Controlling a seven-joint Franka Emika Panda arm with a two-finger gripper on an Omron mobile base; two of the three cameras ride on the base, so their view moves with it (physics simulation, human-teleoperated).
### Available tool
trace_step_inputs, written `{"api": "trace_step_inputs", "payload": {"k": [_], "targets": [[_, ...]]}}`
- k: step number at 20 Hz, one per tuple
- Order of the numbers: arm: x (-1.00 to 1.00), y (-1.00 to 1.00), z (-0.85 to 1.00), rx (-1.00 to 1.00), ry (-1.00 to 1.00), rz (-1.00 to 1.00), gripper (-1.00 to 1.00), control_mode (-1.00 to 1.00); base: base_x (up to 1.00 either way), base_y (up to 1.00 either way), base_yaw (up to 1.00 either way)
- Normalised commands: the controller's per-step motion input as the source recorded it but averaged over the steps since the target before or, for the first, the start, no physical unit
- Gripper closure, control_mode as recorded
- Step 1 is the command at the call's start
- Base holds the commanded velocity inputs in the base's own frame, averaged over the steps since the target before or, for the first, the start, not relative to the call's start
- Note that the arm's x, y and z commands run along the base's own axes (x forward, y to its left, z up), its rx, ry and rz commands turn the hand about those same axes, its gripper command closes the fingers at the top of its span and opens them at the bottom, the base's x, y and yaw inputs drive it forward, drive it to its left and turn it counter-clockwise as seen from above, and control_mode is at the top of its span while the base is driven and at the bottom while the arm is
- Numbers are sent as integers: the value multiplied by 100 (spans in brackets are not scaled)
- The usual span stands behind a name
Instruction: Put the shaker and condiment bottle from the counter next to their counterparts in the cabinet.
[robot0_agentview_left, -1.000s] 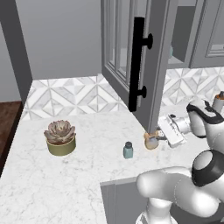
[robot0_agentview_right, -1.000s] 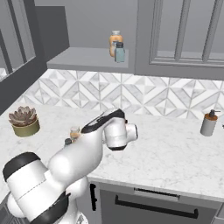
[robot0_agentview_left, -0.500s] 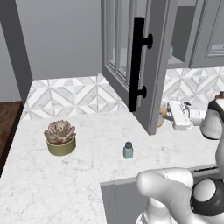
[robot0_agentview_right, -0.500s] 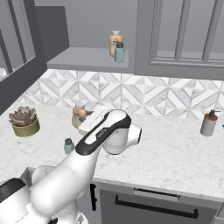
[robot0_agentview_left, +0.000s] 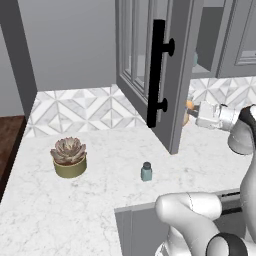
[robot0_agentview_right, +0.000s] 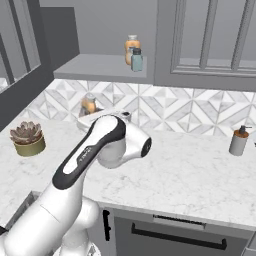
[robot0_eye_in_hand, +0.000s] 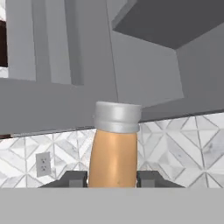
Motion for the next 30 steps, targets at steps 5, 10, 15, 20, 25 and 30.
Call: {"api": "trace_step_inputs", "payload": {"k": [5,10,15,20,25,30], "targets": [[0,0,94,0,15,-22,100,-100,0,0,0],[0,0,90,0,13,-25,100,-100,0,0,0],[6,0,50,0,11,-40,100,-100,0,0,0],[31,0,10,0,10,-37,100,-100,0,0,0],[4,-2,0,0,0,-2,100,-100,0,0,0],[43,-19,0,-8,11,-14,100,-100,0,0,0]]}}
